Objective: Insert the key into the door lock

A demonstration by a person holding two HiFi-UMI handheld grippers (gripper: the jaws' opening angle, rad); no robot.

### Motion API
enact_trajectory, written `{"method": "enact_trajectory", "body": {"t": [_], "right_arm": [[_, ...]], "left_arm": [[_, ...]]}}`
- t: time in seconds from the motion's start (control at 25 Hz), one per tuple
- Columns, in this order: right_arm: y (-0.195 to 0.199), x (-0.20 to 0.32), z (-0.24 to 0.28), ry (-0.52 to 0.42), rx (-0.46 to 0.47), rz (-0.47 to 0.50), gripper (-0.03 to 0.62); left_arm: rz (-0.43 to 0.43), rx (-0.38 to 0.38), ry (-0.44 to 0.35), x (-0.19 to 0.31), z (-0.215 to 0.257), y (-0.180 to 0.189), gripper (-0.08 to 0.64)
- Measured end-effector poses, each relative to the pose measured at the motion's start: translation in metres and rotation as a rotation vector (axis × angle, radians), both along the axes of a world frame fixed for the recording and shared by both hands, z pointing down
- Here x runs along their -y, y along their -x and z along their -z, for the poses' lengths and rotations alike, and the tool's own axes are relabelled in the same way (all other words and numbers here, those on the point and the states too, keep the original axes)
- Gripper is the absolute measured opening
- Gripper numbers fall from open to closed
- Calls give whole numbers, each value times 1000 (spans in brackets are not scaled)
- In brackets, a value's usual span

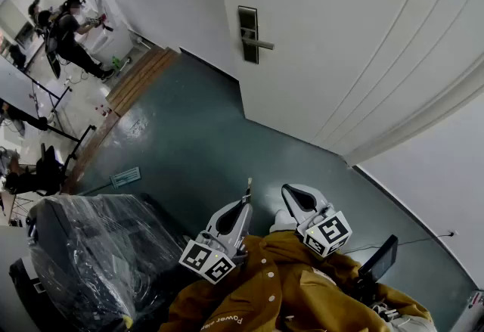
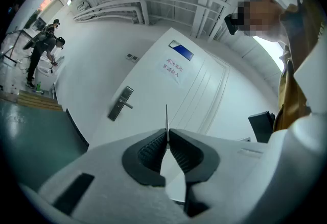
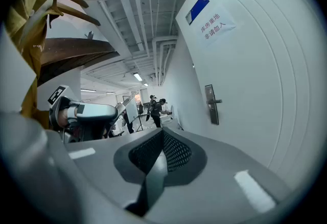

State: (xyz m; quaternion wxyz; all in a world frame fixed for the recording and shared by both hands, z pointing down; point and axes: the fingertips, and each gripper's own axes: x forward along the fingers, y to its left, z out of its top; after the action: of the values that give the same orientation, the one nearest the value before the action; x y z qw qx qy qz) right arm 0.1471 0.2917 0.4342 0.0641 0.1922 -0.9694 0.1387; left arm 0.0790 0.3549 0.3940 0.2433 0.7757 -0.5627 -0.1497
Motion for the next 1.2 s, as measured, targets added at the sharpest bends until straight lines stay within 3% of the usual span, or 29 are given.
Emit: {"method": "enact_trajectory", "body": {"t": [0.72, 0.96, 1.2], "right_arm": [[-12, 29, -6, 28, 39, 24, 8], [-35, 55, -30, 53, 37, -3, 8], [-18, 70, -41, 90, 20, 9, 8]], "left_arm": [[-5, -40, 49, 36, -15, -12, 21], [55, -55, 74, 45, -32, -22, 20], [103, -62, 98, 61, -36, 3, 21]]}}
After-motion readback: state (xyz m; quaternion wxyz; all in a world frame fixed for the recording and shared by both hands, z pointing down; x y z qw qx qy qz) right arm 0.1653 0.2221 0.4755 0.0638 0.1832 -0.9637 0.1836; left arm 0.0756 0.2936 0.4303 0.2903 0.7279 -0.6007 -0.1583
